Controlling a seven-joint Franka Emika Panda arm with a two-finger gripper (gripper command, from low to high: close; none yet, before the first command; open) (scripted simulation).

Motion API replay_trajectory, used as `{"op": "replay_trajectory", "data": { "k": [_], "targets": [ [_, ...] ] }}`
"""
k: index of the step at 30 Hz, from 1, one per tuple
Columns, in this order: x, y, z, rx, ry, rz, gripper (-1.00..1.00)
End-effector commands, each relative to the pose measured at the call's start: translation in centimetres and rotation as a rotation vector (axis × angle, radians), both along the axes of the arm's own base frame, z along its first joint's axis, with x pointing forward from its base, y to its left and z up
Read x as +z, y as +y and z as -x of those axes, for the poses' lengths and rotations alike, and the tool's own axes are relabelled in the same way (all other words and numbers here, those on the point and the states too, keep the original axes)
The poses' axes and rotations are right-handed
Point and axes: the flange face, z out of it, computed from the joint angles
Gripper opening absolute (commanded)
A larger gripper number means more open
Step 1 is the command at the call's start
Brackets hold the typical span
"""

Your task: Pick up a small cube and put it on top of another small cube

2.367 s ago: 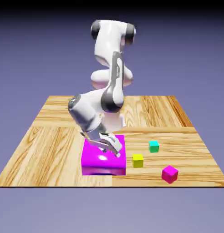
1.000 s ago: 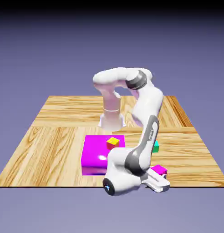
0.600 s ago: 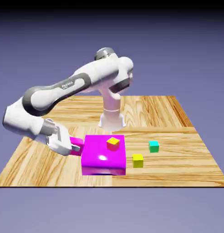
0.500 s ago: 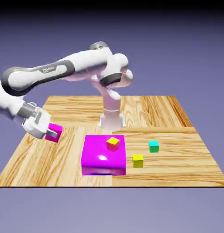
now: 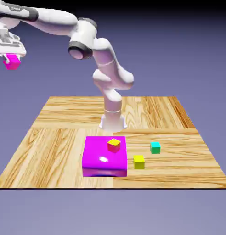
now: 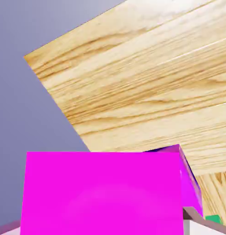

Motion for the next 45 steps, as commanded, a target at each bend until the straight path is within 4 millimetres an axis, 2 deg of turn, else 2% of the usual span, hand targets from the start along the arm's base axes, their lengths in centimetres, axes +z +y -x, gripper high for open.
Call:
{"op": "replay_trajectory", "data": {
  "k": [1,4,7,10,13,16,18,21,23,26,29,32,35,38,40,43,45],
  "targets": [
    [0.9,0.6,3.5,-0.051,0.004,0.012,-1.00],
    [3.4,3.9,13.8,-0.209,0.014,0.046,-1.00],
    [5.3,9.0,23.4,-0.369,0.024,0.073,-1.00],
    [6.7,15.9,31.9,-0.531,0.034,0.093,-1.00],
    [7.5,24.3,39.0,-0.695,0.040,0.106,-1.00],
    [7.8,33.9,44.4,-0.859,0.044,0.113,-1.00],
    [7.6,40.8,46.9,-0.969,0.043,0.115,-1.00],
    [6.8,51.6,49.1,-1.133,0.037,0.113,-1.00],
    [6.0,58.8,49.3,-1.242,0.030,0.110,-1.00],
    [4.3,69.6,47.9,-1.404,0.013,0.102,-1.00],
    [2.0,79.7,44.5,-1.563,-0.014,0.092,-1.00],
    [-0.7,88.9,39.3,-1.719,-0.049,0.081,-1.00],
    [-3.9,96.8,32.5,-1.870,-0.096,0.071,-1.00],
    [-7.4,103.1,24.3,-2.016,-0.153,0.064,-1.00],
    [-10.0,106.3,18.3,-2.110,-0.198,0.061,-1.00],
    [-14.1,109.5,8.7,-2.244,-0.275,0.061,-1.00],
    [-16.9,110.5,2.1,-2.329,-0.333,0.066,-1.00]
  ]
}}
